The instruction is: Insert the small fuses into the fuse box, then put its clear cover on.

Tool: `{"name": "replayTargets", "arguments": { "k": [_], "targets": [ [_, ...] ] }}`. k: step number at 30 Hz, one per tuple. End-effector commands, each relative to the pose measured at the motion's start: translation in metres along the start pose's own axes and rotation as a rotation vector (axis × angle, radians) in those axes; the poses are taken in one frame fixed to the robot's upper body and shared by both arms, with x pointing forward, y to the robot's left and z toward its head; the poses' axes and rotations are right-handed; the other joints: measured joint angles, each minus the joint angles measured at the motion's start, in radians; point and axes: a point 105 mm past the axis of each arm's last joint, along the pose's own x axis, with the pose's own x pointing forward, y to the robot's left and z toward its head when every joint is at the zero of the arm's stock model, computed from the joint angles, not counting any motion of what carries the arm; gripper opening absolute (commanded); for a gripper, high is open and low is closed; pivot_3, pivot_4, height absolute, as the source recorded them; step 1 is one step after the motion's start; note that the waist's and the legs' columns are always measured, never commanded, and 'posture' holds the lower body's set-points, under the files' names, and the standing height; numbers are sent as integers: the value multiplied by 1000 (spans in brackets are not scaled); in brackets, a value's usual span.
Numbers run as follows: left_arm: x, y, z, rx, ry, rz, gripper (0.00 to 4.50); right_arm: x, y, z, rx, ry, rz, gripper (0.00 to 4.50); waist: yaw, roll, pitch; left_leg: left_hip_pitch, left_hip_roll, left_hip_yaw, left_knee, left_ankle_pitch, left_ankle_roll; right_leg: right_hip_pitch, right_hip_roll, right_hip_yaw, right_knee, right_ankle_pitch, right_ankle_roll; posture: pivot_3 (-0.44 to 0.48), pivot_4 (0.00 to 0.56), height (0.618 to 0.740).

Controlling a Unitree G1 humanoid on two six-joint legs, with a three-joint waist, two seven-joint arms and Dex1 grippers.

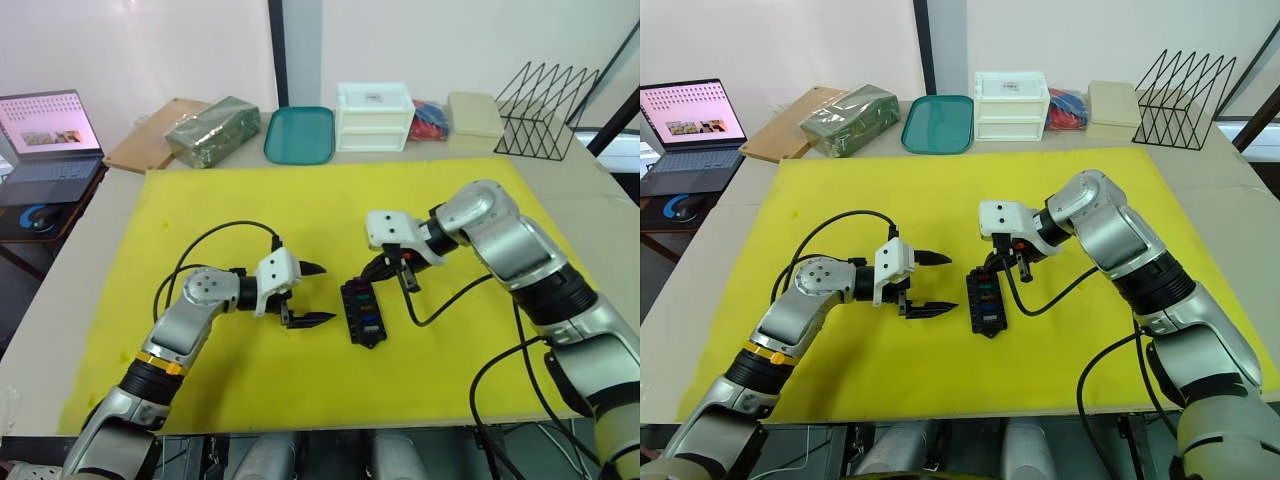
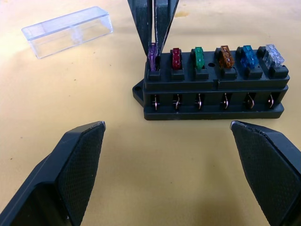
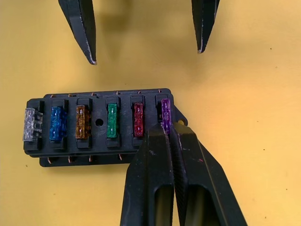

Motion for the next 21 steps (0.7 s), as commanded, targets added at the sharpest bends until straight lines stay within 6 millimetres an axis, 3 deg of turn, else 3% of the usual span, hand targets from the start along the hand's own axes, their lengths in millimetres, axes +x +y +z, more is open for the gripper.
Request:
{"name": "replayTargets", "arguments": {
  "k": [1, 17, 21],
  "targets": [
    [1, -1, 8, 37, -26, 1, 4478, -5, 3, 10, -51, -7, 8, 0, 0, 0, 0, 0, 0, 0, 0, 0, 0, 0, 0, 0, 0, 0, 0, 0, 150, 740],
    [0, -2, 6, 36, -20, 2, 4478, -1, 7, 3, -78, 30, 10, 0, 0, 0, 0, 0, 0, 0, 0, 0, 0, 0, 0, 0, 0, 0, 0, 0, 150, 740],
    [0, -3, 6, 36, -19, 0, 4500, -4, 7, 8, -88, 16, 1, 1032, 0, 0, 0, 0, 0, 0, 0, 0, 0, 0, 0, 0, 0, 0, 0, 0, 150, 740]
  ]
}}
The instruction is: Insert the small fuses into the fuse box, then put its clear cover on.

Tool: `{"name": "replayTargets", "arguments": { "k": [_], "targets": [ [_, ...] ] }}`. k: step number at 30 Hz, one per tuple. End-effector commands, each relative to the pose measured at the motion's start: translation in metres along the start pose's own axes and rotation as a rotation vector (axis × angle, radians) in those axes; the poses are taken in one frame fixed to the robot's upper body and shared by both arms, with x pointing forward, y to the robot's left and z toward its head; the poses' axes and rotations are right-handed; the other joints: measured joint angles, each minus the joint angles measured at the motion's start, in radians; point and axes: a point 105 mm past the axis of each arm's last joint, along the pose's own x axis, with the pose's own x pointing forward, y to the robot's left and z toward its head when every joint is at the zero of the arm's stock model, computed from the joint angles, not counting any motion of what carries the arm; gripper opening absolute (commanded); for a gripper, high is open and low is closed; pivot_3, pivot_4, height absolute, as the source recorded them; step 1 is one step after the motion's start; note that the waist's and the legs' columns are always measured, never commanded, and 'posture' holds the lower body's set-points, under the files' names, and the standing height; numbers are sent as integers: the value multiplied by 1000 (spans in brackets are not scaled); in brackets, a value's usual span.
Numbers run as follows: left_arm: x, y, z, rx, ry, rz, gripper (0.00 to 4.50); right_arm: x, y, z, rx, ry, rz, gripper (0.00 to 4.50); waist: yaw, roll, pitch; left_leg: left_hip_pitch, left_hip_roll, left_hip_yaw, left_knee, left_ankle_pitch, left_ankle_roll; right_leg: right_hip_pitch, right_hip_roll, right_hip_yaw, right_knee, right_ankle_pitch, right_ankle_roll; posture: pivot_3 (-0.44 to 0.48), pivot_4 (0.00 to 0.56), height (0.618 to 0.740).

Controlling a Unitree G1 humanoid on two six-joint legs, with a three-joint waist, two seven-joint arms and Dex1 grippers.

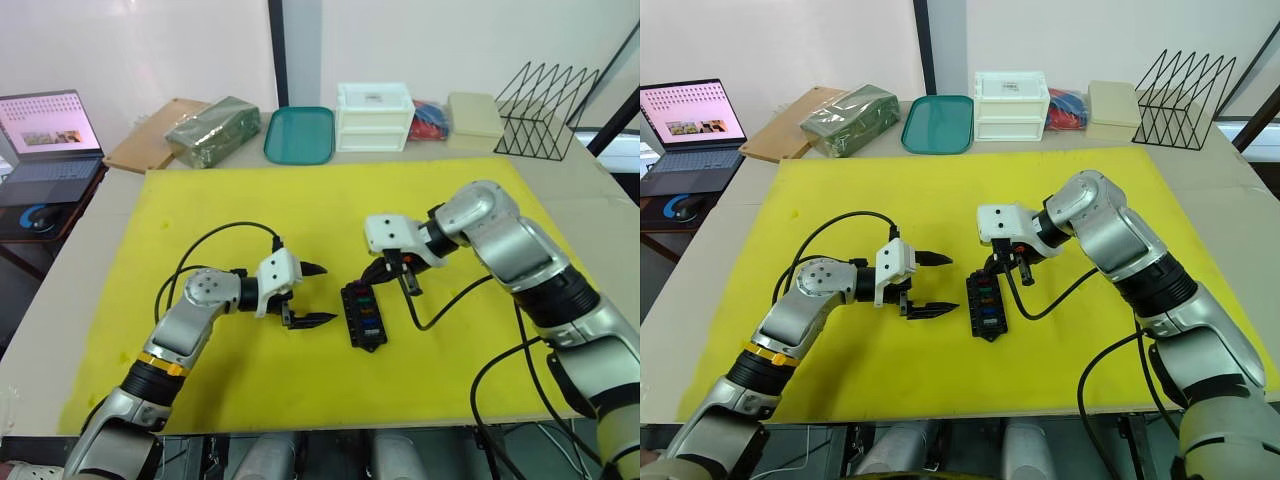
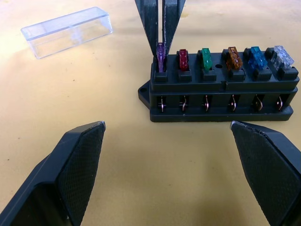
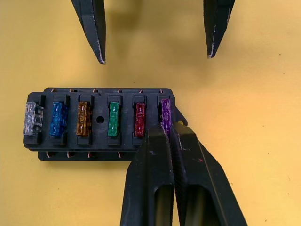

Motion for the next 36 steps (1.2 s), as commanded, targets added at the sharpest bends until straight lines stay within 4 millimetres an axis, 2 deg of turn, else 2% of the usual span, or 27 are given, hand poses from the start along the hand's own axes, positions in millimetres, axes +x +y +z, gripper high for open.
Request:
{"name": "replayTargets", "arguments": {
  "k": [1, 3, 16, 19, 23, 29, 36],
  "targets": [
    [-1, -2, 6, 41, -15, -1, 4500, -6, 1, 9, -38, -14, -15, 1330, 0, 0, 0, 0, 0, 0, 0, 0, 0, 0, 0, 0, 0, 0, 0, 0, 150, 740],
    [-1, -1, 6, 42, -15, 0, 4500, -8, 1, 12, -41, -26, -22, 1993, 0, 0, 0, 0, 0, 0, 0, 0, 0, 0, 0, 0, 0, 0, 0, 0, 150, 740],
    [-2, 1, 7, 49, -17, 7, 4500, -32, 2, 22, -15, -104, -99, 1993, 1, 0, 0, 0, 0, 0, 0, 0, 0, 0, 0, 0, 0, 0, 0, 0, 150, 740],
    [-2, 1, 7, 50, -18, 6, 4500, -29, 7, 24, -1, -171, -96, 1457, 1, 0, 0, 0, 0, 0, 0, 0, 0, 0, 0, 0, 0, 0, 0, 0, 150, 740],
    [-2, 1, 7, 50, -16, 5, 4500, -22, 12, 23, 20, -256, -102, 104, 0, 0, 0, 0, 0, 0, 0, 0, 0, 0, 0, 0, 0, 0, 0, 0, 150, 740],
    [-3, 3, 8, 49, -14, 5, 4500, -18, 11, 23, 61, -312, -130, 45, 1, 0, 0, 0, 0, 0, 0, 0, 0, 0, 0, 0, 0, 0, 0, 0, 150, 740],
    [-4, 3, 9, 51, -12, 1, 4500, -9, 17, 6, 139, -290, -108, 45, 0, 0, 0, 0, 0, 0, 0, 0, 0, 0, 0, 0, 0, 0, 0, 0, 150, 740]
  ]
}}
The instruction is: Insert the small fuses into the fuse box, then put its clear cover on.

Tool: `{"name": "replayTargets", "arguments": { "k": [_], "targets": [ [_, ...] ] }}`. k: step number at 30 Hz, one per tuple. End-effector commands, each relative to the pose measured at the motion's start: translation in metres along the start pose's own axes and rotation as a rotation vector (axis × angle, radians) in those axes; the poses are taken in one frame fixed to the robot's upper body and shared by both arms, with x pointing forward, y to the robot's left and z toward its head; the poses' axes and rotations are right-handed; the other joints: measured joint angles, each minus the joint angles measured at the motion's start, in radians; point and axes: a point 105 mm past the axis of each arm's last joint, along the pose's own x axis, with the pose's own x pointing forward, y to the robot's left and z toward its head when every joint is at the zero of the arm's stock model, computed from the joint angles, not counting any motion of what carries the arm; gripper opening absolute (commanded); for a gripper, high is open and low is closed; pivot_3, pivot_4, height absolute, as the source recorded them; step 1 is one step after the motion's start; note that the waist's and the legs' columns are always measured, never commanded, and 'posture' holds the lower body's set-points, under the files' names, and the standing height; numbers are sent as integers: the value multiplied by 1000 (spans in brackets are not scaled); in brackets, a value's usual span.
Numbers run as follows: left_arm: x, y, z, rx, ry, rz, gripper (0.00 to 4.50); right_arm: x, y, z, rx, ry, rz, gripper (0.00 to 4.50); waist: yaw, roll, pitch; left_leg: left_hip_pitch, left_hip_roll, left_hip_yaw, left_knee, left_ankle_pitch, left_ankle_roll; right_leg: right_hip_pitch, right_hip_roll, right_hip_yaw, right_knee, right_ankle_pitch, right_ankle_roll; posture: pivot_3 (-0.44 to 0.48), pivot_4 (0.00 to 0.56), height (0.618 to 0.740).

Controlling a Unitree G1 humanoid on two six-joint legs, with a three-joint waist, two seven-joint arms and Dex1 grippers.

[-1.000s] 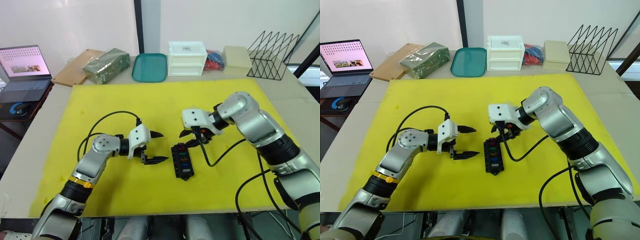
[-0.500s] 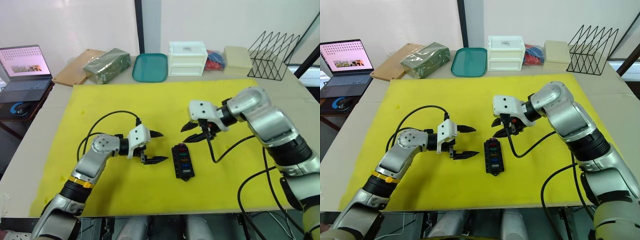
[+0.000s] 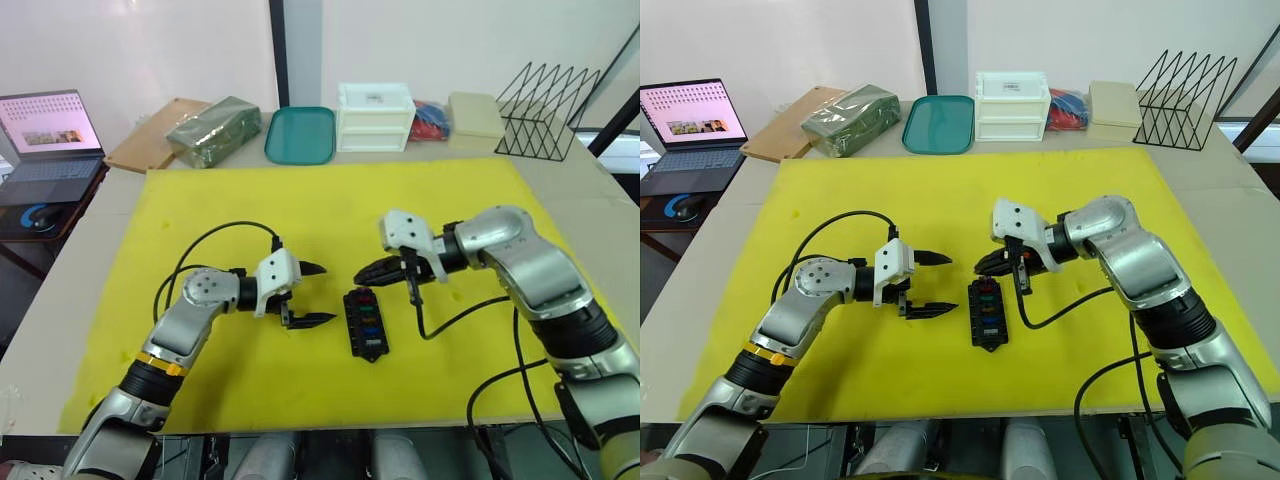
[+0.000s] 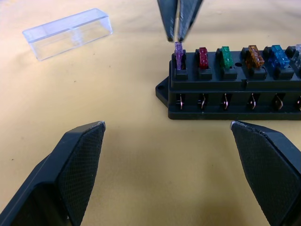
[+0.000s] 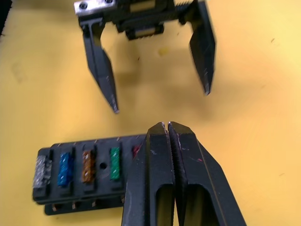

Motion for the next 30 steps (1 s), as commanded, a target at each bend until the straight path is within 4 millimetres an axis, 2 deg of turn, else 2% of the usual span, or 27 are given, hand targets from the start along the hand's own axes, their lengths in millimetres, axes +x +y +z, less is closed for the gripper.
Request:
{"name": "replayTargets", "arguments": {
  "k": [1, 5, 10, 19, 25, 30],
  "targets": [
    [-3, 3, 8, 34, -11, 4, 4500, -4, 1, 3, -6, -16, -9, 45, 0, 0, 0, 0, 0, 0, 0, 0, 0, 0, 0, 0, 0, 0, 0, 0, 150, 740],
    [-3, 3, 8, 34, -10, 3, 4500, -1, -1, -1, 7, -25, -22, 45, 0, 0, 0, 0, 0, 0, 0, 0, 0, 0, 0, 0, 0, 0, 0, 0, 150, 740],
    [-4, 1, 8, 34, -9, 1, 4500, 5, 6, -24, 43, 45, 6, 45, 1, 0, 0, 0, 0, 0, 0, 0, 0, 0, 0, 0, 0, 0, 0, 0, 150, 740],
    [-4, 0, 8, 34, -13, 5, 4500, 9, 9, -38, 65, 90, 20, 45, 1, 0, -1, 1, 0, 0, 0, 0, 0, 1, 0, 0, 0, 0, 0, 0, 150, 740],
    [-1, -2, 9, 32, -19, 1, 4500, 6, 5, -28, 66, 54, 7, 45, 2, 0, -1, 1, 0, 0, 0, 0, 0, 1, 0, 0, 0, 0, 0, 0, 150, 740],
    [-4, -1, 7, 27, -16, 7, 4500, -5, -3, -1, 47, -25, -30, 45, 1, 0, -1, 1, 0, 0, 0, 0, 0, 1, 0, 0, 0, 0, 0, 0, 150, 740]
  ]
}}
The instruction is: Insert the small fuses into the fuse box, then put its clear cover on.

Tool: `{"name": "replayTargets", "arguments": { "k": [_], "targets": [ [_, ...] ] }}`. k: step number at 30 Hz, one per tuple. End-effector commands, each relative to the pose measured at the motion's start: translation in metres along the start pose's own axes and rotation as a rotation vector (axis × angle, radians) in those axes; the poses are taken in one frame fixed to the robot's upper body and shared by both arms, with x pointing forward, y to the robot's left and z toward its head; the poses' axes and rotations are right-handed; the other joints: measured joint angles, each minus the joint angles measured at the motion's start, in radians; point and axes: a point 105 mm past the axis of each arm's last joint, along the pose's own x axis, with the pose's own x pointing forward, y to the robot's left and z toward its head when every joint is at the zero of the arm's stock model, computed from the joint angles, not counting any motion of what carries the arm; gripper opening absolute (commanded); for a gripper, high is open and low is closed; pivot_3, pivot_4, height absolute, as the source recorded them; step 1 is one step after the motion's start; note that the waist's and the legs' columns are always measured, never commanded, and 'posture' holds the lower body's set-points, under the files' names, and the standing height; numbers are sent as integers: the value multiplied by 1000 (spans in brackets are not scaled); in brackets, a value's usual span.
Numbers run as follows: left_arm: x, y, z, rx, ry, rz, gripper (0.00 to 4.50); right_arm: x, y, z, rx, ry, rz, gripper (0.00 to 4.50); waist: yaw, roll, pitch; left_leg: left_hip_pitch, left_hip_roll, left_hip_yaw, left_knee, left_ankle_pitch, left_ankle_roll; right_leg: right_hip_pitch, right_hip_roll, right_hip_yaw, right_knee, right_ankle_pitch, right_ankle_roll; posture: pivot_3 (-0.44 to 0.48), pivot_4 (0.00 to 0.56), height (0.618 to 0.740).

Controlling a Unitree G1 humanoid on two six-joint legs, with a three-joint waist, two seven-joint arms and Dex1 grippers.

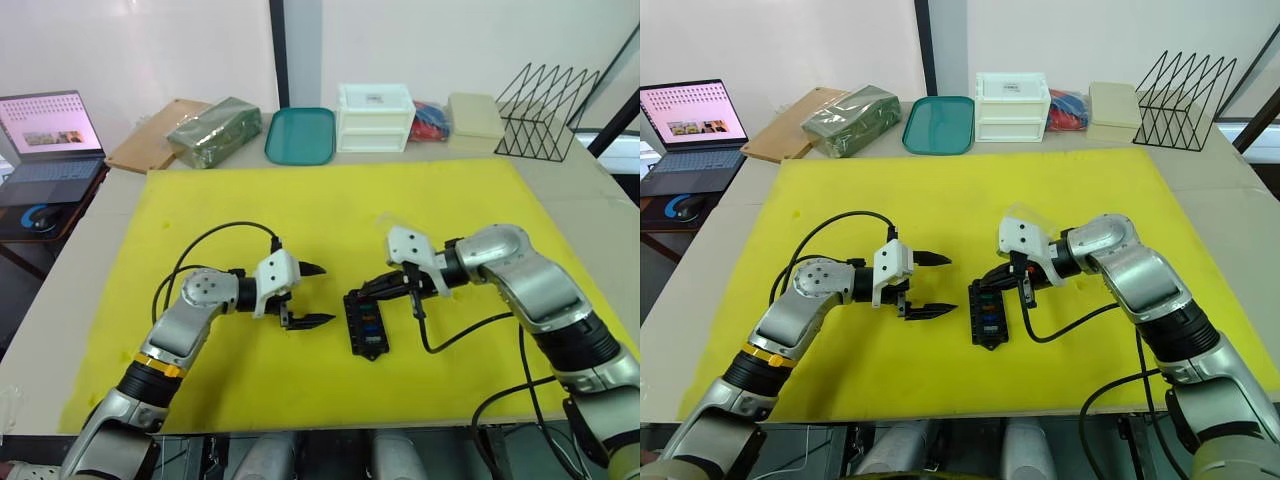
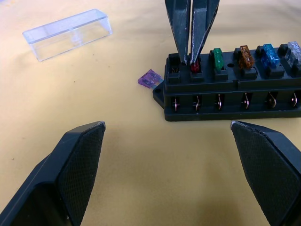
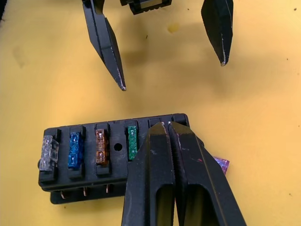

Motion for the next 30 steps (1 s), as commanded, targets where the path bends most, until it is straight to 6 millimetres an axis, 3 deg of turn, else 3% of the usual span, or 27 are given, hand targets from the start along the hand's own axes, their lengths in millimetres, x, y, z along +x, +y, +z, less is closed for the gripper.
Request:
{"name": "replayTargets", "arguments": {
  "k": [1, 5, 11, 15, 24, 30],
  "targets": [
    [-4, 1, 7, 27, -18, 7, 4500, -13, -7, 20, -7, -60, -44, 45, 0, 0, 0, 0, 0, 0, 0, 0, 0, 0, 0, 0, 0, 0, 0, 0, 150, 740],
    [-6, 5, 9, 31, -15, 15, 4500, -24, -16, 18, -25, -27, -94, 45, 0, 0, 0, 0, 0, 0, 0, 0, 0, -1, 0, 0, 0, 0, 0, 0, 150, 740],
    [-8, 6, 9, 32, -10, 15, 4500, -27, -24, -9, -42, 73, -110, 45, -1, 0, 0, 0, 0, 0, 0, 0, 0, -1, 0, 0, 0, 0, 0, 0, 150, 740],
    [-9, 7, 9, 31, -7, 17, 4500, -23, -25, -15, 52, 57, -84, 1247, -2, 0, 0, 0, 0, 0, 0, 0, 0, -1, 0, 0, 0, 0, 0, 0, 150, 740],
    [-10, 5, 9, 27, -4, 21, 4500, -19, -27, -11, 353, -53, -7, 1247, -1, 0, 0, 0, 0, 0, 0, 0, 0, -1, 0, 0, 0, 0, 0, 0, 150, 740],
    [-10, 3, 9, 22, -7, 22, 4500, -15, -32, -15, 421, -61, -17, 1247, -1, 0, 0, 0, 0, 0, 0, 0, 0, -1, 0, 0, 0, 0, 0, 0, 150, 740]
  ]
}}
